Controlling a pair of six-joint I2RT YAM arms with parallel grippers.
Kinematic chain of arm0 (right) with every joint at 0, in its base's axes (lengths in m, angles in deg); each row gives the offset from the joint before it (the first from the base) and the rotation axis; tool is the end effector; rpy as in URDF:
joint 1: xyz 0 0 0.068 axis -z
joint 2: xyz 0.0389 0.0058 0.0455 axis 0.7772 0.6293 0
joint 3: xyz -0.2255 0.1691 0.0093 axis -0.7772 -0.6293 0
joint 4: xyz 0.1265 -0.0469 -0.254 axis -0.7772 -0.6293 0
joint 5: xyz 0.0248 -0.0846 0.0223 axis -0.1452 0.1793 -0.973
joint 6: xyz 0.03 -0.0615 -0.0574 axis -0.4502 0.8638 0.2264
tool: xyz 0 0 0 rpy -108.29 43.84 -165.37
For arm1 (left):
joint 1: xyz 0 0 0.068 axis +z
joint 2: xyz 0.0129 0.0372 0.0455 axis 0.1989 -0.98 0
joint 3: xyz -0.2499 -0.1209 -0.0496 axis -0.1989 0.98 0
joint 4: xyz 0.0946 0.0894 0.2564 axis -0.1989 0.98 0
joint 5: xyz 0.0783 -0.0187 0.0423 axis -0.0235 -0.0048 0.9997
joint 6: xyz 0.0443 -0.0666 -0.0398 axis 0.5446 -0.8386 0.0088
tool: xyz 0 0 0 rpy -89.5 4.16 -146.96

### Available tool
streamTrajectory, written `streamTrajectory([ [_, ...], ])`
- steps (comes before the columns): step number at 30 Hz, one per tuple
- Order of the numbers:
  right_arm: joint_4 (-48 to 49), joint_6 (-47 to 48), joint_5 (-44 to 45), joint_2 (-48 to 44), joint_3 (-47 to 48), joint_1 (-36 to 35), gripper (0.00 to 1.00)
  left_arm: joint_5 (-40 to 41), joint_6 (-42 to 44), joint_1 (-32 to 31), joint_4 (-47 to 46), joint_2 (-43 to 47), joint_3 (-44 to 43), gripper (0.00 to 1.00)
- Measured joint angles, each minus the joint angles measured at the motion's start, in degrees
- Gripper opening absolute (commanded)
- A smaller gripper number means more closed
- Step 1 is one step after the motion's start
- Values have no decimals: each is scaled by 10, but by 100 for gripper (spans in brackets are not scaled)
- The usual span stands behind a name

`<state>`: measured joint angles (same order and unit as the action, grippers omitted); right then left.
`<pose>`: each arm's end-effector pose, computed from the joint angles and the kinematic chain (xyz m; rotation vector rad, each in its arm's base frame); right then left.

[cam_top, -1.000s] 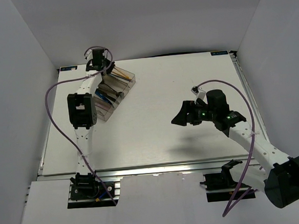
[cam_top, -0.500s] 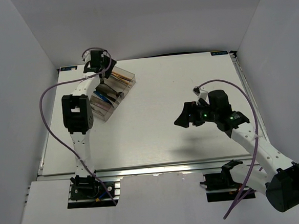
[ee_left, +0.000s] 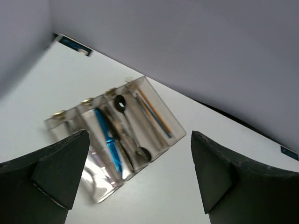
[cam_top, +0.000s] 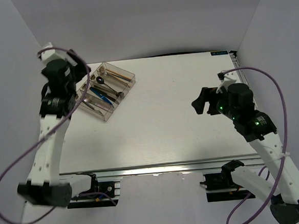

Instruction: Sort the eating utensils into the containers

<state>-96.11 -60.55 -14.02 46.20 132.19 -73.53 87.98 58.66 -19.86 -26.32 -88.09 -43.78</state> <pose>0.2201 0.0955 0.3541 -0.1036 2.0135 0.5105 0.3625 -0.0266 0.4443 -0.5501 1.7618 -0.1324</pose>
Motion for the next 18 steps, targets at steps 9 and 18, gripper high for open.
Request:
streamTrajectory([
  [9,-134,42,114,-50,151,0,89,58,89,1,106,315,187,98],
  [18,-231,62,167,-83,251,0,89,51,98,1,214,477,326,98],
])
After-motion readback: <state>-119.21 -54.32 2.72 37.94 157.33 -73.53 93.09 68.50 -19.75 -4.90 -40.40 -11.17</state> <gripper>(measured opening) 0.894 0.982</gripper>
